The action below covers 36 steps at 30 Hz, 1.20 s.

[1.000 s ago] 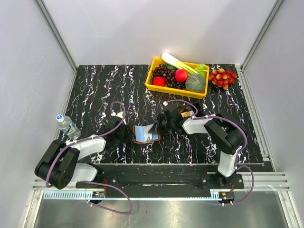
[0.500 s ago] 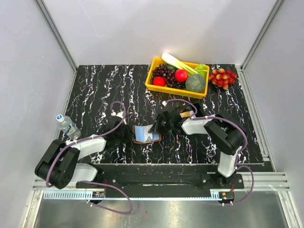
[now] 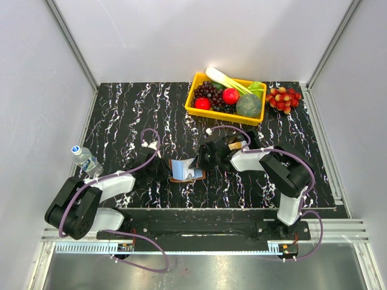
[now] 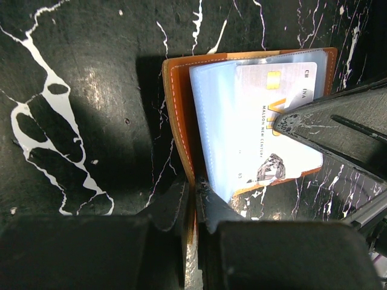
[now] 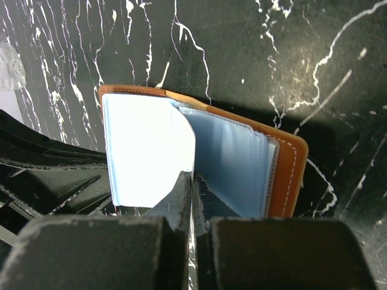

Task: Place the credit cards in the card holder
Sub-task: Insert the credit card into the card holder.

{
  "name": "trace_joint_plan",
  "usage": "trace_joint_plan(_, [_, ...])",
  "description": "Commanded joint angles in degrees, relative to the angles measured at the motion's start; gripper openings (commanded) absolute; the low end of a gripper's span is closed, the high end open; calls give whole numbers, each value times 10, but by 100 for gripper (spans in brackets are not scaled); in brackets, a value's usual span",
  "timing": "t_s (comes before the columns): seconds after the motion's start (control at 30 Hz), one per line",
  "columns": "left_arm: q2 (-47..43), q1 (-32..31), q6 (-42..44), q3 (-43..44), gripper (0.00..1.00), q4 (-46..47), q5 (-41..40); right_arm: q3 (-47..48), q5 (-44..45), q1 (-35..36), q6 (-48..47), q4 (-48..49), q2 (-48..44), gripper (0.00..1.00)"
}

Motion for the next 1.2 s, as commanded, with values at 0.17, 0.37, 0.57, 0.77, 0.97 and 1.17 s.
trace_joint_plan(0.17, [33, 0, 20, -3, 0, -43, -10, 20, -29, 15, -3, -13, 64, 0])
trace_joint_plan(0.37, [34, -1, 8, -5, 0, -40, -18, 12, -96, 15, 8, 9, 53, 0])
trace_joint_plan(0.57, [34, 0, 8, -4, 0, -45, -26, 3, -110, 11, 15, 5, 46, 0])
trace_joint_plan(0.77, [37, 0, 16, -2, 0, -47, -23, 10, -69, -20, -23, -26, 52, 0])
trace_joint_plan(0.97, [33, -1, 26, 2, 0, -55, -26, 21, -47, -57, -82, -40, 32, 0])
trace_joint_plan(1.17, [42, -1, 31, 8, 0, -57, -25, 33, -38, -57, -101, -31, 42, 0])
